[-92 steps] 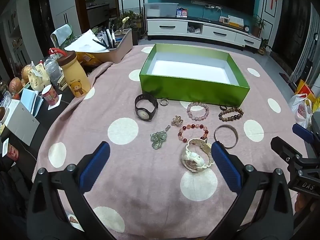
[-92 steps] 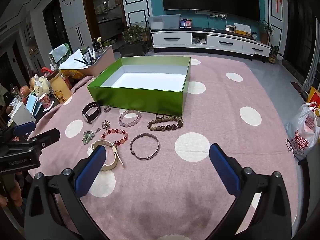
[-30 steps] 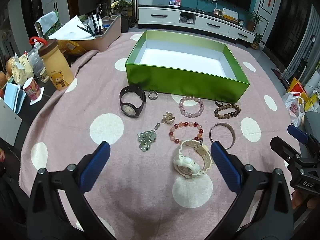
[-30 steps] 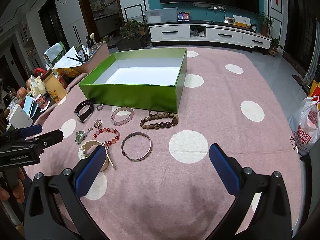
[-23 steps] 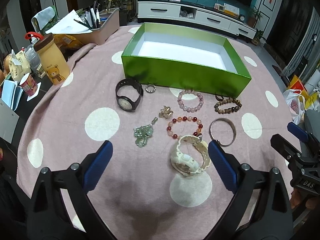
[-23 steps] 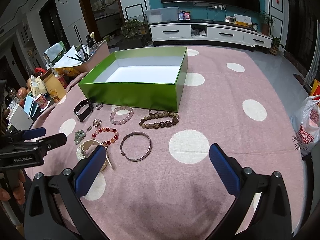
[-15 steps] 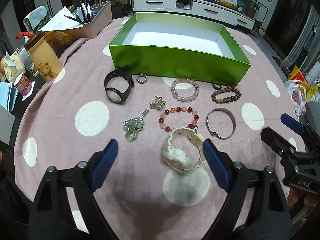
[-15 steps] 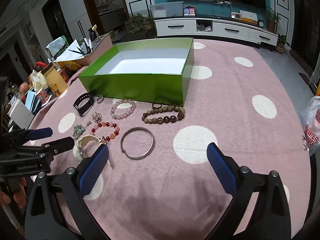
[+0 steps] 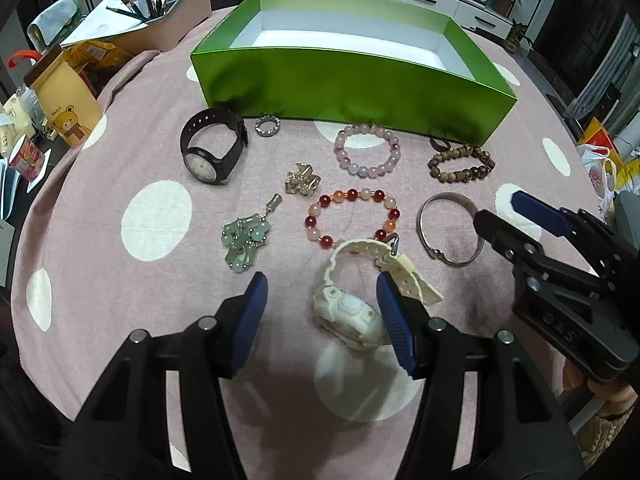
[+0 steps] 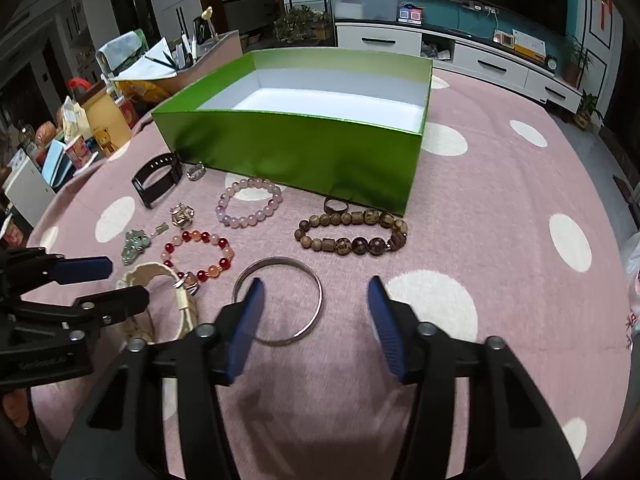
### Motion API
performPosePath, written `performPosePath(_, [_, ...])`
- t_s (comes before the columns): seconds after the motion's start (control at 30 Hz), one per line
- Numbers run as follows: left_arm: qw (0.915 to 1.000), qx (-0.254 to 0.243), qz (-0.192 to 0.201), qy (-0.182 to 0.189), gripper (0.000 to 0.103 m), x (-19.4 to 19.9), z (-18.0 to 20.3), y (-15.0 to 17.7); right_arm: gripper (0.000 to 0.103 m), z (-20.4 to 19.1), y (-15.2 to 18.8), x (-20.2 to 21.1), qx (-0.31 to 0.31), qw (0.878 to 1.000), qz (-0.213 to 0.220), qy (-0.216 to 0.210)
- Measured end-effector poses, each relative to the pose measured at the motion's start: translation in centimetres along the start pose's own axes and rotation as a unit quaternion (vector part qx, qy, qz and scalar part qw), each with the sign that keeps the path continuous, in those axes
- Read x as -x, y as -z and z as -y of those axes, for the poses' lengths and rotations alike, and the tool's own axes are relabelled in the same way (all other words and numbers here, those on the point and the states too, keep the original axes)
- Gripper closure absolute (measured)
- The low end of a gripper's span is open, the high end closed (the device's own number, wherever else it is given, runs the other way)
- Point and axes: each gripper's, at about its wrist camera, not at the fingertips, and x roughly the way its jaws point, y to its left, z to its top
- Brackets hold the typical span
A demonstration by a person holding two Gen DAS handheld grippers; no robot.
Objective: Organize jewelry
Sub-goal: 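Grasp the cream watch with the left tool while the right tool grasps the silver bangle, then carry both items into the green box and open both tools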
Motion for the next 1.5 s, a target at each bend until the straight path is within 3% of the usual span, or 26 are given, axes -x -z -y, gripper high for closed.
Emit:
performPosePath(0.13, [0.9999, 0.0, -0.003, 0.011, 0.052, -0.2, 0.2, 0.1, 0.063, -0.1, 0.0, -0.9, 0.01, 1.0, -0.007, 0.008])
performPosePath(0.33, [0.9995, -0.007, -0.007, 0.03, 0.073, -0.4, 0.6, 0.2, 0.085, -0.1, 0.5, -2.0, 0.027, 0.999, -0.021, 0.023])
performPosePath(0.47, [0.9994, -0.006, -0.005, 0.034, 0.075, -0.4, 0.6, 0.3, 0.099, 0.1, 0.7, -2.0, 0.026, 0.999, -0.013, 0.019])
performPosePath(0.6, [0.9992, -0.002, 0.001, 0.039, 0.076, -0.3, 0.3, 0.5, 0.1, 0.1, 0.9, -1.8, 0.027, 0.999, -0.009, 0.017])
performPosePath(0.73, [0.9988, 0.008, 0.01, 0.047, 0.087, 0.1, -0.3, 0.6, 0.1, 0.3, 1.1, -0.7, 0.017, 1.0, 0.005, 0.016])
performPosePath(1.07, [0.9979, 0.012, 0.039, 0.049, 0.087, 1.5, -1.0, 0.2, 0.1, 0.9, -0.4, 3.2, 0.014, 0.998, 0.061, 0.022])
performPosePath(1.23, [0.9962, 0.007, 0.079, 0.037, 0.087, 3.6, -1.5, -2.7, 0.1, 1.4, -2.5, 4.7, 0.018, 0.995, 0.093, 0.027])
performPosePath(1.5, [0.9887, -0.002, 0.15, 0.009, 0.087, 6.0, -1.7, -10.4, 0.1, 2.6, -7.8, 4.9, 0.021, 0.99, 0.136, 0.04])
